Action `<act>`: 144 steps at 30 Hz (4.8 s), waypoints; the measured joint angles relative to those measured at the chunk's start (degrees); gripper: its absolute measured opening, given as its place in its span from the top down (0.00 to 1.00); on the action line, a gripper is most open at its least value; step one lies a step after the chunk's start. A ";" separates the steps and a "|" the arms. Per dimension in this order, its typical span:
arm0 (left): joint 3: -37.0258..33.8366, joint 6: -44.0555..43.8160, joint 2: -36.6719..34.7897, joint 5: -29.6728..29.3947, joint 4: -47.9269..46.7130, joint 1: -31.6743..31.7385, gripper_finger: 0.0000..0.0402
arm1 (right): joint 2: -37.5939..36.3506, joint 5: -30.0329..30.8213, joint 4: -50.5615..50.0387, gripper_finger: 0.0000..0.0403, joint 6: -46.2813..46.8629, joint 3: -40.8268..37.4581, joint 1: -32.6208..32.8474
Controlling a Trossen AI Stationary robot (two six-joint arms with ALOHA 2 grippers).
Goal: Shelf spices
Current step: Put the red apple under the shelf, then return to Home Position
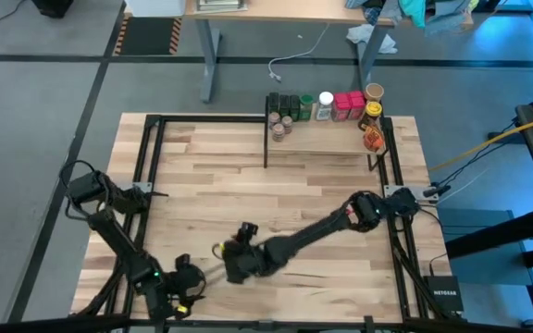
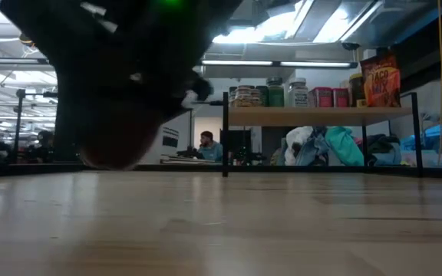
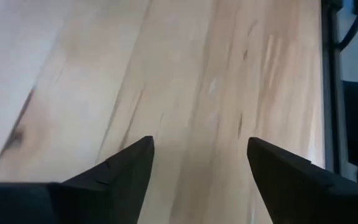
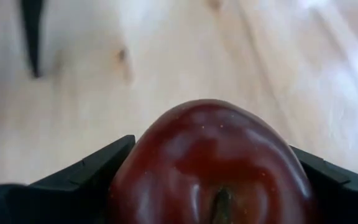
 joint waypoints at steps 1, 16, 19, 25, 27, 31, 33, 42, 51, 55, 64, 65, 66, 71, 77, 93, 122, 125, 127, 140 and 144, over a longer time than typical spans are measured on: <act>0.00 -1.74 0.00 -0.81 -1.33 -1.07 0.36 | 0.00 -0.80 1.18 0.17 -0.69 0.00 -1.12; -0.02 -7.55 0.00 -6.13 -3.78 -5.99 0.36 | 0.00 -4.42 1.85 0.17 -1.88 0.02 -16.87; -0.04 -8.13 0.00 -6.47 -3.75 -5.99 0.36 | 0.00 -4.21 -0.57 0.17 0.33 0.02 -18.88; -0.07 -8.67 0.02 -9.55 -3.31 -7.77 0.36 | -0.28 -0.42 -10.86 0.17 6.43 0.02 -19.37; -0.07 -8.85 0.02 -12.27 -2.88 -9.07 0.36 | -0.53 1.46 -14.46 0.17 8.34 0.02 -18.76; -0.07 -9.83 0.02 -15.73 -2.10 -10.94 0.36 | -0.56 2.24 -20.02 0.17 10.95 0.04 -18.05; -0.07 -10.25 0.02 -15.89 -2.12 -11.38 0.36 | -0.55 3.12 -20.94 0.17 11.43 0.04 -17.87; -0.07 -11.35 0.02 -16.39 -1.82 -11.63 0.36 | -3.90 2.33 -24.43 0.17 11.98 0.04 -18.31; -0.04 -11.14 0.07 -17.09 0.50 -12.91 0.36 | -10.09 5.30 -28.28 0.17 16.84 -7.66 -18.30; -0.06 -11.14 0.09 -18.46 0.81 -13.54 0.36 | -14.82 3.56 -16.32 0.17 17.72 -19.03 -19.63; -0.06 -9.07 0.09 -19.00 0.69 -11.82 0.36 | -17.96 -3.59 5.29 0.17 17.58 -31.88 -26.39; -0.04 -8.55 0.09 -18.99 0.70 -11.60 0.36 | -17.97 -3.44 5.59 0.17 17.59 -32.26 -26.81; -0.04 -8.29 0.09 -18.97 0.70 -11.42 0.36 | -17.96 -3.35 5.41 0.17 17.56 -32.40 -27.09; -0.04 -7.58 0.09 -18.95 0.75 -11.14 0.36 | -17.90 -1.90 6.05 0.17 17.22 -32.41 -27.71; -0.04 -7.62 0.09 -18.92 0.89 -11.14 0.36 | -17.90 2.67 8.27 0.17 15.73 -32.41 -27.58; -0.04 -7.65 0.09 -18.88 1.20 -11.14 0.36 | -17.90 2.40 8.54 0.14 16.00 -32.41 -28.03; -0.04 -8.08 0.09 -18.84 1.15 -11.14 0.36 | -17.88 5.24 8.34 0.05 13.05 -30.87 -27.99; -0.04 -8.09 0.07 -18.84 1.14 -11.14 0.36 | -17.79 4.99 7.66 0.05 11.82 -28.72 -27.86; -0.04 -8.13 0.07 -18.86 1.14 -11.14 0.36 | -17.79 4.88 6.74 0.05 11.25 -27.45 -27.83; -0.02 -8.52 0.07 -18.25 1.12 -11.15 0.36 | -17.79 10.17 -8.39 0.05 9.78 -17.62 -23.56; -0.02 -8.52 0.07 -18.25 1.14 -11.14 0.36 | -17.86 12.19 -16.02 0.05 9.69 -12.56 -19.16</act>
